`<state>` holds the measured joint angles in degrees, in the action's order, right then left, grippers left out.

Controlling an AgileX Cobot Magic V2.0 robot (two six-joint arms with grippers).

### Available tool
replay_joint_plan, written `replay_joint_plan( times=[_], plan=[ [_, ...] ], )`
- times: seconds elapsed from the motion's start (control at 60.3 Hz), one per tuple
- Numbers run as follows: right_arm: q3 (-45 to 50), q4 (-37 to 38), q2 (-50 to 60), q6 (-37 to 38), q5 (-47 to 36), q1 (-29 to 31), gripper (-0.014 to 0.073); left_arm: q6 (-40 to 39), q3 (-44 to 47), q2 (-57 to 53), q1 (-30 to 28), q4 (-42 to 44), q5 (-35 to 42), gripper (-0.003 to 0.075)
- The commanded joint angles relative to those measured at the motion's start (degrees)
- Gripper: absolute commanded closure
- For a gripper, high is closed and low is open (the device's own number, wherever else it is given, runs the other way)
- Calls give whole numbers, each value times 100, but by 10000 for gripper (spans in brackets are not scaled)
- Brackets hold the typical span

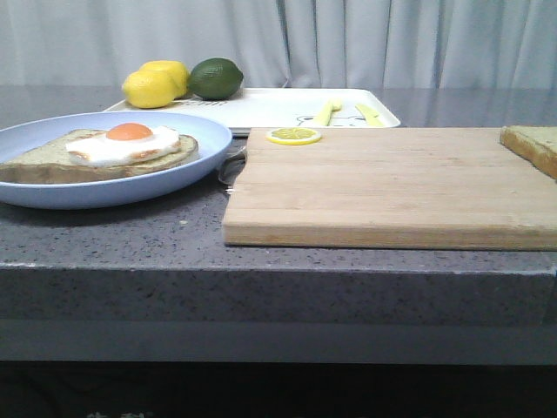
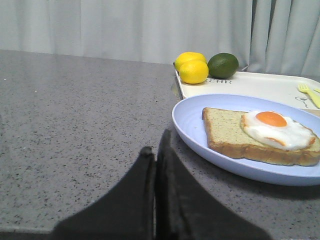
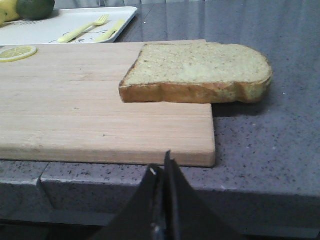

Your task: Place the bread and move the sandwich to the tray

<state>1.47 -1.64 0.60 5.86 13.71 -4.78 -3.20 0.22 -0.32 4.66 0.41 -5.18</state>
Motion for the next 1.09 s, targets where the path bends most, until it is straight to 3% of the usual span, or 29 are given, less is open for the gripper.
replay_joint_plan(
  times=[0.0,0.729,1.077],
  plan=[
    [-16,56,114,-6,-424,16,673,-37,65,-128,-1,-41,463,739],
    [-16,56,114,-6,-436,16,673,-37,65,-128,-1,-41,463,739],
    [-16,50,114,-6,-1611,16,673,-37,65,-128,-1,-41,463,739]
  ],
)
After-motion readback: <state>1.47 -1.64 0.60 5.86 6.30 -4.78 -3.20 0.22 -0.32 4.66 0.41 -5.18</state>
